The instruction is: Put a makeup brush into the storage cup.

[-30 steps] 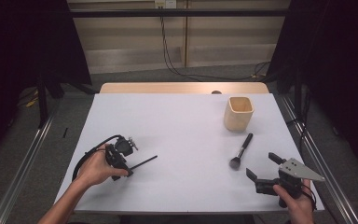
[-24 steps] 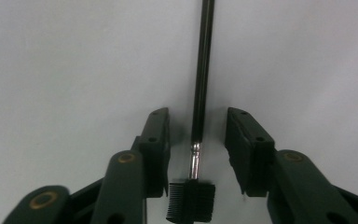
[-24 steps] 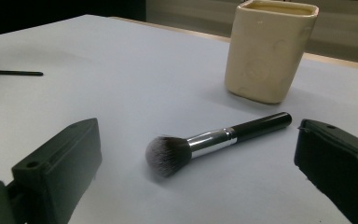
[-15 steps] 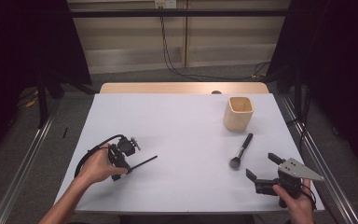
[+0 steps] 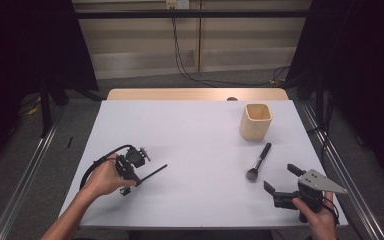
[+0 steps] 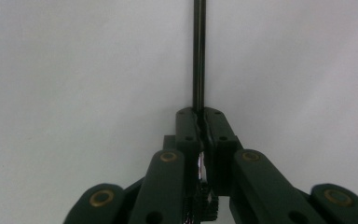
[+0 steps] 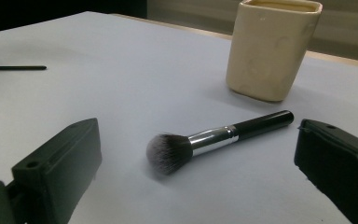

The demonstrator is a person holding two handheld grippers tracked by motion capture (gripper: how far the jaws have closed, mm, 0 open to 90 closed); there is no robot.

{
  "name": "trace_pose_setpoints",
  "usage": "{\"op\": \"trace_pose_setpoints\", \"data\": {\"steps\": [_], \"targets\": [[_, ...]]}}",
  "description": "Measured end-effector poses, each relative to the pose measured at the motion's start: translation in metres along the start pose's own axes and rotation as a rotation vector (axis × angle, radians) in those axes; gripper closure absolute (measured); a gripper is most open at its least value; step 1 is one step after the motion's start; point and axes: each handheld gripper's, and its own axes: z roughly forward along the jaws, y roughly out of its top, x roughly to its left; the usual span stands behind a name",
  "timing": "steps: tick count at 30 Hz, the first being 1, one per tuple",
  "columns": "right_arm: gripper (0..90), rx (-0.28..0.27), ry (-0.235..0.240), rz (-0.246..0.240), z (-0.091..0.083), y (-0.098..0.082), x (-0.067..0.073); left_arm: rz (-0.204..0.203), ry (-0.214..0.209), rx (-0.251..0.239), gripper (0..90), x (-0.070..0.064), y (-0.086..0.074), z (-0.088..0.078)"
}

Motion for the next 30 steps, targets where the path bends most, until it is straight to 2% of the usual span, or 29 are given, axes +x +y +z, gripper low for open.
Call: {"op": "trace_pose_setpoints", "data": {"steps": [5, 15, 22, 25, 28, 29, 30], "targets": [[0.2, 0.001, -0.001, -0.002, 0.001, 0.0, 0.0, -0.012, -0.033, -0.042, 85.9, 0.004, -0.005, -0.002], [0.3, 0.001, -0.003, -0.003, 0.001, 0.0, 0.0, -0.042, -0.056, -0.09, 85.9, 0.008, -0.01, -0.004], [0.3, 0.0, -0.008, -0.003, 0.001, 0.0, -0.001, -0.06, -0.04, -0.174, 85.9, 0.008, -0.013, -0.009], [0.3, -0.001, -0.007, -0.002, 0.0, 0.0, -0.001, -0.075, -0.057, -0.221, 85.9, 0.01, -0.016, -0.012], [0.3, -0.001, -0.006, -0.002, 0.001, 0.0, 0.0, -0.088, -0.095, -0.26, 85.9, 0.013, -0.019, -0.015], [0.3, -0.001, -0.007, -0.002, 0.001, 0.0, -0.001, -0.097, -0.097, -0.296, 85.9, 0.014, -0.022, -0.018], [0.3, -0.002, -0.007, -0.001, 0.001, 0.0, -0.001, -0.097, -0.097, -0.296, 85.9, 0.014, -0.022, -0.018]]}}
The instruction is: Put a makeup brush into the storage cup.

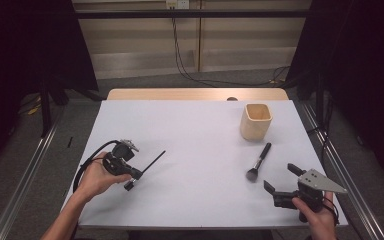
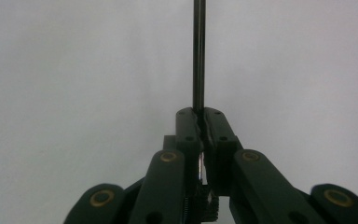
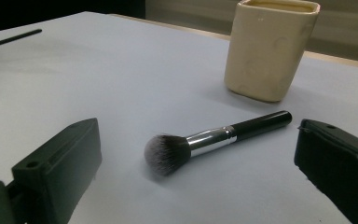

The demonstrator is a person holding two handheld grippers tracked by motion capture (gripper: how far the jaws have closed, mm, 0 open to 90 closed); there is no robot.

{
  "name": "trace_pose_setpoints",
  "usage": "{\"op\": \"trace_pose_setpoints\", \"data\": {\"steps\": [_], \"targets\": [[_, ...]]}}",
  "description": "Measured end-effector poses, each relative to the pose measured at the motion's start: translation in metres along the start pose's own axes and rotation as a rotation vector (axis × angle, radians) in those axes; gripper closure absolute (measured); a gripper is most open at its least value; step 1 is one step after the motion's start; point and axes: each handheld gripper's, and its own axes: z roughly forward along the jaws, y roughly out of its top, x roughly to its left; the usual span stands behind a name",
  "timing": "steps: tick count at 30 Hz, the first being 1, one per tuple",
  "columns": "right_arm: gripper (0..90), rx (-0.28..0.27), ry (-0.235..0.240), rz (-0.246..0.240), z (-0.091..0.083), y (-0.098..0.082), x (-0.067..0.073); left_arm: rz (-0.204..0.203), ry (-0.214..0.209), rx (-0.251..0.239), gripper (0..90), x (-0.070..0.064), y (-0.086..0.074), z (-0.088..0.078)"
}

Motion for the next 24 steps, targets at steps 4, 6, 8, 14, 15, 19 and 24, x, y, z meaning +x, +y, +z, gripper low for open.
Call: {"op": "trace_pose_setpoints", "data": {"steps": [4, 6, 8, 14, 15, 19, 24], "targets": [[0.3, 0.0, 0.001, -0.001, 0.0, 0.0, 0.0, -0.019, -0.009, -0.1, 85.9, -0.001, -0.004, -0.008], [0.3, 0.0, -0.001, -0.002, 0.0, 0.0, 0.0, -0.01, -0.006, -0.137, 85.9, -0.002, -0.006, -0.009], [0.3, 0.001, 0.0, -0.001, 0.0, 0.0, 0.0, -0.019, -0.001, -0.184, 85.9, -0.005, -0.008, -0.011], [0.3, -0.002, 0.0, 0.0, 0.0, 0.0, 0.0, -0.021, 0.041, -0.298, 85.8, -0.007, -0.016, -0.016], [0.3, -0.002, -0.002, 0.003, 0.0, 0.0, 0.0, -0.011, 0.046, -0.338, 85.9, -0.008, -0.019, -0.017], [0.3, -0.003, -0.001, 0.003, 0.0, 0.0, 0.0, 0.004, 0.046, -0.411, 85.9, -0.009, -0.024, -0.019], [0.3, -0.004, 0.0, -0.001, 0.0, 0.0, 0.0, 0.008, 0.026, -0.474, 85.8, -0.01, -0.028, -0.022]]}}
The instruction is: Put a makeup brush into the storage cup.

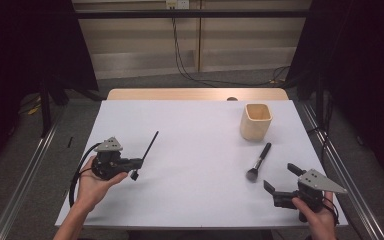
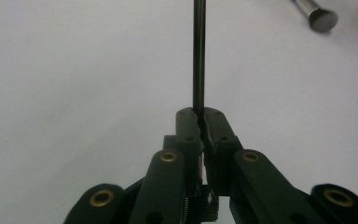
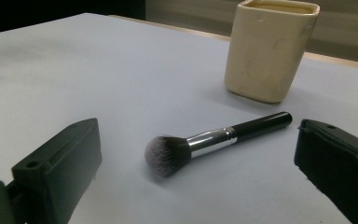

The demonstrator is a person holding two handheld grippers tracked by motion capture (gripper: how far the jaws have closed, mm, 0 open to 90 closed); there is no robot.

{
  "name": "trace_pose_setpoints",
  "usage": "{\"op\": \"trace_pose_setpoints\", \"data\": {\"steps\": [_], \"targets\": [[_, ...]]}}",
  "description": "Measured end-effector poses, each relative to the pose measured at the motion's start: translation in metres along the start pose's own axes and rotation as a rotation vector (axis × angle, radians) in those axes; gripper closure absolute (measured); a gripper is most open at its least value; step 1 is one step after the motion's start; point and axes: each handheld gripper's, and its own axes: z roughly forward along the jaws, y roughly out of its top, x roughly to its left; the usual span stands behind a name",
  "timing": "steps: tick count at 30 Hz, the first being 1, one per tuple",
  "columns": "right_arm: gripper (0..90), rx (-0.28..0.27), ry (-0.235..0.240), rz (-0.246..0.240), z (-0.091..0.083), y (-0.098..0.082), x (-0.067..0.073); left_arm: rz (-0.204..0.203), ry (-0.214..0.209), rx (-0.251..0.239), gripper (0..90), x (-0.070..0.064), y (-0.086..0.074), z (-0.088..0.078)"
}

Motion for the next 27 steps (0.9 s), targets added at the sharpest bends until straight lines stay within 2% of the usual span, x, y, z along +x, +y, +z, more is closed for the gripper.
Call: {"op": "trace_pose_setpoints", "data": {"steps": [4, 6, 9, 13, 17, 22, 24, 27], "targets": [[0.3, -0.003, 0.003, -0.002, 0.0, 0.0, 0.001, -0.003, -0.025, -0.045, 85.8, -0.003, -0.003, 0.0], [0.3, -0.005, 0.005, 0.002, 0.0, 0.0, 0.001, 0.013, -0.035, -0.054, 85.8, -0.005, -0.004, 0.0], [0.3, -0.009, 0.008, 0.005, 0.0, 0.001, 0.001, 0.017, -0.053, -0.065, 85.8, -0.008, -0.003, 0.002], [0.3, -0.009, 0.014, 0.001, 0.0, 0.001, 0.002, 0.027, -0.096, -0.085, 85.8, -0.014, -0.002, 0.002], [0.3, -0.013, 0.025, -0.001, 0.001, 0.002, 0.004, 0.04, -0.112, -0.091, 85.8, -0.02, -0.001, 0.003], [0.3, -0.02, 0.063, 0.008, 0.003, 0.003, 0.006, 0.065, -0.146, -0.089, 85.8, -0.028, 0.003, 0.008], [0.2, -0.02, 0.077, 0.009, 0.003, 0.003, 0.007, 0.082, -0.16, -0.086, 85.8, -0.033, 0.004, 0.01], [0.2, -0.023, 0.088, 0.012, 0.004, 0.004, 0.009, 0.083, -0.186, -0.096, 85.9, -0.043, 0.006, 0.011]]}}
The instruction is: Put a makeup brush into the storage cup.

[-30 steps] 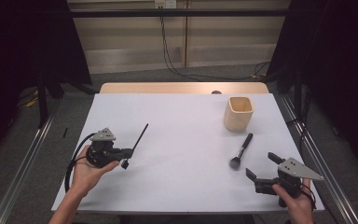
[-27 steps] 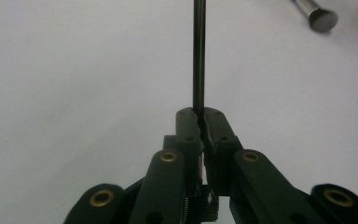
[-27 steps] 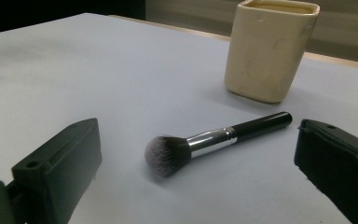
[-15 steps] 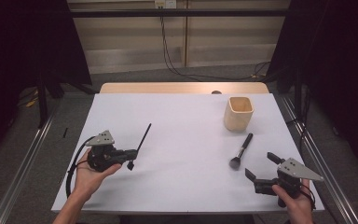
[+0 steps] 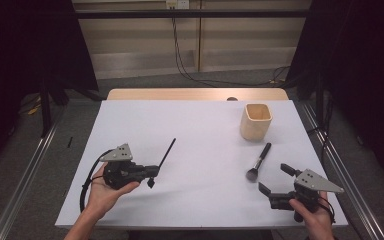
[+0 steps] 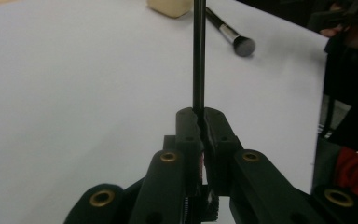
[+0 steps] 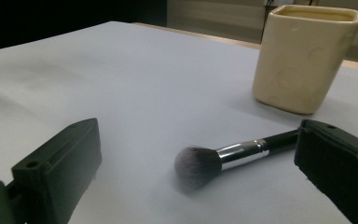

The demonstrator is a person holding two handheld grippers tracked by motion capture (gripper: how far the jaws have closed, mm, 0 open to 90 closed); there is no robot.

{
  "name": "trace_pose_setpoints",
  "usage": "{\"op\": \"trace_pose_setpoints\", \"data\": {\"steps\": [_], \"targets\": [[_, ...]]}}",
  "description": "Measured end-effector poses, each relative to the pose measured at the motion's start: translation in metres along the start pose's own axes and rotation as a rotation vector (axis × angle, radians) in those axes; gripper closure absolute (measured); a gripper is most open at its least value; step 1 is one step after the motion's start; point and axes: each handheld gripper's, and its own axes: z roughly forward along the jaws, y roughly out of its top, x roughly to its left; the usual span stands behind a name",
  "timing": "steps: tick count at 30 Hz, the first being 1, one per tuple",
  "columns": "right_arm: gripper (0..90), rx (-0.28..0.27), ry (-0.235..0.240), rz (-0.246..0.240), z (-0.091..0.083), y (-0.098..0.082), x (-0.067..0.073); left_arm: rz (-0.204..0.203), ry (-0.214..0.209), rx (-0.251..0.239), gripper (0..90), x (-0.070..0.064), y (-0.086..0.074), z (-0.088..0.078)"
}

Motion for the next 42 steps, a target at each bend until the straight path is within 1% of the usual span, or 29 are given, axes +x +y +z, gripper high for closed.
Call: {"op": "trace_pose_setpoints", "data": {"steps": [1, 2, 3, 4, 10, 12, 14, 17, 18, 19, 20, 22, 24, 25, 28, 30, 34, 36, 37, 39, 40, 42], "targets": [[0.2, -0.003, 0.01, 0.001, 0.001, 0.0, 0.001, 0.015, 0.0, 0.004, 85.8, -0.004, 0.002, 0.001], [0.2, -0.006, 0.021, 0.008, 0.001, 0.001, 0.002, 0.018, -0.013, 0.004, 85.8, -0.007, 0.003, 0.003], [0.2, -0.006, 0.029, 0.01, 0.002, 0.001, 0.003, 0.023, -0.017, 0.001, 85.8, -0.01, 0.004, 0.004], [0.2, -0.007, 0.033, 0.01, 0.003, 0.001, 0.004, 0.029, -0.022, 0.007, 85.9, -0.011, 0.005, 0.006], [0.1, -0.011, 0.057, 0.01, 0.007, 0.004, 0.008, 0.039, -0.047, 0.044, 85.9, -0.016, 0.008, 0.021], [0.1, -0.011, 0.066, -0.001, 0.01, 0.006, 0.009, 0.04, -0.057, 0.047, 85.9, -0.018, 0.009, 0.025], [0.1, -0.011, 0.076, -0.003, 0.013, 0.008, 0.012, 0.052, -0.066, 0.054, 85.9, -0.02, 0.012, 0.028], [0.1, -0.009, 0.093, -0.009, 0.019, 0.011, 0.015, 0.06, -0.076, 0.056, 85.8, -0.021, 0.015, 0.031], [0.1, -0.01, 0.1, -0.007, 0.021, 0.012, 0.017, 0.068, -0.077, 0.064, 85.8, -0.021, 0.017, 0.031], [0.0, -0.014, 0.123, 0.008, 0.024, 0.015, 0.019, 0.071, -0.082, 0.071, 85.8, -0.021, 0.018, 0.033], [0.0, -0.014, 0.123, 0.008, 0.024, 0.015, 0.019, 0.07, -0.085, 0.073, 85.8, -0.022, 0.019, 0.034], [0.0, -0.013, 0.126, -0.008, 0.026, 0.018, 0.021, 0.072, -0.09, 0.083, 85.9, -0.022, 0.021, 0.036], [0.0, -0.009, 0.143, -0.004, 0.028, 0.02, 0.023, 0.071, -0.097, 0.085, 85.8, -0.022, 0.022, 0.038], [0.0, -0.007, 0.149, -0.012, 0.03, 0.021, 0.024, 0.065, -0.099, 0.086, 85.8, -0.024, 0.022, 0.039], [0.0, -0.003, 0.16, -0.022, 0.034, 0.023, 0.027, 0.077, -0.109, 0.096, 85.8, -0.027, 0.022, 0.038], [0.0, -0.008, 0.175, -0.031, 0.037, 0.026, 0.029, 0.085, -0.116, 0.108, 85.8, -0.028, 0.022, 0.039], [0.0, -0.003, 0.19, -0.04, 0.043, 0.032, 0.033, 0.095, -0.115, 0.145, 85.8, -0.029, 0.023, 0.042], [0.0, -0.004, 0.199, -0.061, 0.046, 0.034, 0.035, 0.106, -0.12, 0.161, 85.8, -0.028, 0.024, 0.044], [0.0, -0.001, 0.209, -0.059, 0.048, 0.035, 0.036, 0.108, -0.122, 0.164, 85.8, -0.029, 0.025, 0.046], [0.0, 0.001, 0.22, -0.065, 0.052, 0.038, 0.038, 0.115, -0.121, 0.184, 85.8, -0.029, 0.027, 0.048], [0.0, 0.002, 0.227, -0.064, 0.054, 0.039, 0.039, 0.115, -0.121, 0.182, 85.8, -0.029, 0.028, 0.049], [0.0, 0.009, 0.251, -0.052, 0.058, 0.043, 0.041, 0.122, -0.125, 0.193, 85.8, -0.028, 0.031, 0.05]]}}
